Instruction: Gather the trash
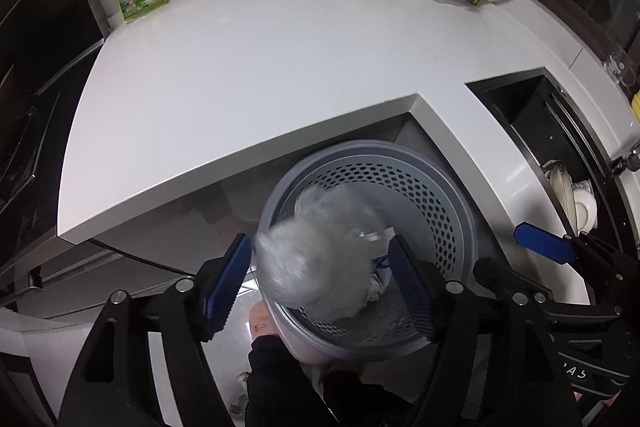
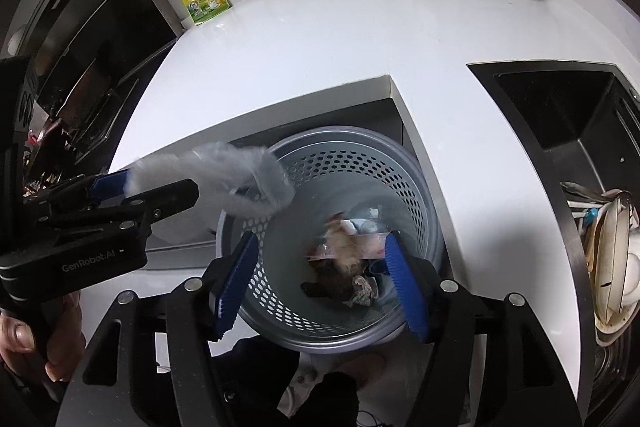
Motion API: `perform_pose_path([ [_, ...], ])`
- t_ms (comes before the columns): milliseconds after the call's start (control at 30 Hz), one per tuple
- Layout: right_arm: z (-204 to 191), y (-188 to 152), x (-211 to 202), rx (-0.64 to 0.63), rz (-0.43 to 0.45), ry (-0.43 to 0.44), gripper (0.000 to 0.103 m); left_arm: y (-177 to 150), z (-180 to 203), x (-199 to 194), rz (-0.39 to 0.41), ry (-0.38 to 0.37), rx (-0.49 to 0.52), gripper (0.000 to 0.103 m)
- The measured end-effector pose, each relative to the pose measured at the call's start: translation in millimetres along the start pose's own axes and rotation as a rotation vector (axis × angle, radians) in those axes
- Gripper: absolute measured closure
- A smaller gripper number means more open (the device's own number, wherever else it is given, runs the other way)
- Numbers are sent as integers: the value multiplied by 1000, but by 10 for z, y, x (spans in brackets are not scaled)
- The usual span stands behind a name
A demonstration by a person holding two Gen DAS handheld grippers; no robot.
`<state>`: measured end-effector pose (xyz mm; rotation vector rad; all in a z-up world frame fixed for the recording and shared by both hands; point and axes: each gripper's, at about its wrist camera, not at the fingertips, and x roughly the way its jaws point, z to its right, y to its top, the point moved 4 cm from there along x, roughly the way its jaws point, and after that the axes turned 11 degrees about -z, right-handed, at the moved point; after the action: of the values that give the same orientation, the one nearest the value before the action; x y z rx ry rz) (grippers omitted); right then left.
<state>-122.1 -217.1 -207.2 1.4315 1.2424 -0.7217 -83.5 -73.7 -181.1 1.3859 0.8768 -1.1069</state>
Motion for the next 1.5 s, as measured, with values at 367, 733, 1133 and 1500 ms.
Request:
perform_pose_path([
  [367, 75, -17, -158, 25, 28, -13, 33, 59, 3, -142, 44, 27, -16, 17],
  [733, 67, 9, -314, 15, 52, -37, 31, 116, -20, -380, 126, 80, -37, 8],
  [1133, 23, 65, -406, 4, 66, -51, 30, 139, -23, -492, 154, 88, -44, 6],
  [1500, 55, 82, -357, 19, 51, -44, 30, 150, -28, -453, 145, 89, -47, 6],
])
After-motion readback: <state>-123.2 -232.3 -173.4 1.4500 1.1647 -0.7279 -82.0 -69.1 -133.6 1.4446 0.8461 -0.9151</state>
